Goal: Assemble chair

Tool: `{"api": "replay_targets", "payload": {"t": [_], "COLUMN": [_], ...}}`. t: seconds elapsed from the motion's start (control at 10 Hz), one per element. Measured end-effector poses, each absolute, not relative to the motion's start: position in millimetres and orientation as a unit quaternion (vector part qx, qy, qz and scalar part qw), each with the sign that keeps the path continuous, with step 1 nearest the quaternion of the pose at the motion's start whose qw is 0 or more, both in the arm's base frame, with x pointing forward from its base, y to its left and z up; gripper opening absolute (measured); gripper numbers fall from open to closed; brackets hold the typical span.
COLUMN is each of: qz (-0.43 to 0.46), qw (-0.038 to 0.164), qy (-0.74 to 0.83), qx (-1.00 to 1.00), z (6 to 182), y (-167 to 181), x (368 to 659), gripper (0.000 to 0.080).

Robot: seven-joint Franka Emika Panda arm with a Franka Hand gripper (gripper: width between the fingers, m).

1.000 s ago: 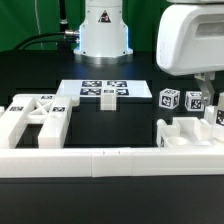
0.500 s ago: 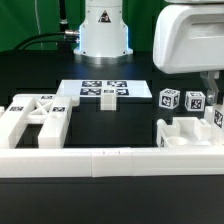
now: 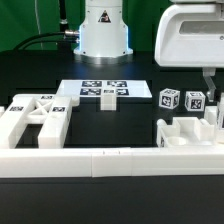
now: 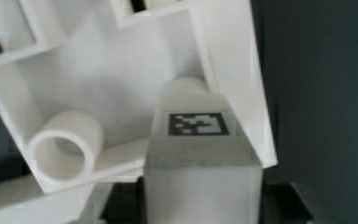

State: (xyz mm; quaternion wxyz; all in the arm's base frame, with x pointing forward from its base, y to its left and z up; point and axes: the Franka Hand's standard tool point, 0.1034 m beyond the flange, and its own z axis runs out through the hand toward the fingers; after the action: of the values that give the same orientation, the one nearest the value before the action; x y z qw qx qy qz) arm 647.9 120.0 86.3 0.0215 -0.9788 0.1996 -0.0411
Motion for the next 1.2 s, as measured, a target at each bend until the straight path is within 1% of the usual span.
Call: {"api": "replay_targets", "payload": {"t": [0.4, 0.7, 0.8, 0.9, 1.0, 1.1, 1.2], "qz": [-0.036, -0.029, -0.028, -0.028, -0.029, -0.030, -0.031], "qw": [0.031, 0.040, 0.041, 0.041, 0.040, 0.039, 0.038], "qy": [0.398, 0.498, 0.510, 0.502, 0.481, 0.463, 0.445], "qx": [-0.916, -0.866, -0.859, -0.863, -0.875, -0.885, -0.894], "z": [86.3, 86.4, 86.4, 86.2, 86.3, 86.5, 86.9], "y": [124.4, 124.2, 123.9, 124.2, 123.0, 119.3, 118.3], "x": [647.4, 647.7, 647.8, 647.7, 647.9, 648.6, 648.9], "gripper": [0.0285, 0.0285, 0.0285, 0.0390, 0.0543, 0.0543, 0.0627]}}
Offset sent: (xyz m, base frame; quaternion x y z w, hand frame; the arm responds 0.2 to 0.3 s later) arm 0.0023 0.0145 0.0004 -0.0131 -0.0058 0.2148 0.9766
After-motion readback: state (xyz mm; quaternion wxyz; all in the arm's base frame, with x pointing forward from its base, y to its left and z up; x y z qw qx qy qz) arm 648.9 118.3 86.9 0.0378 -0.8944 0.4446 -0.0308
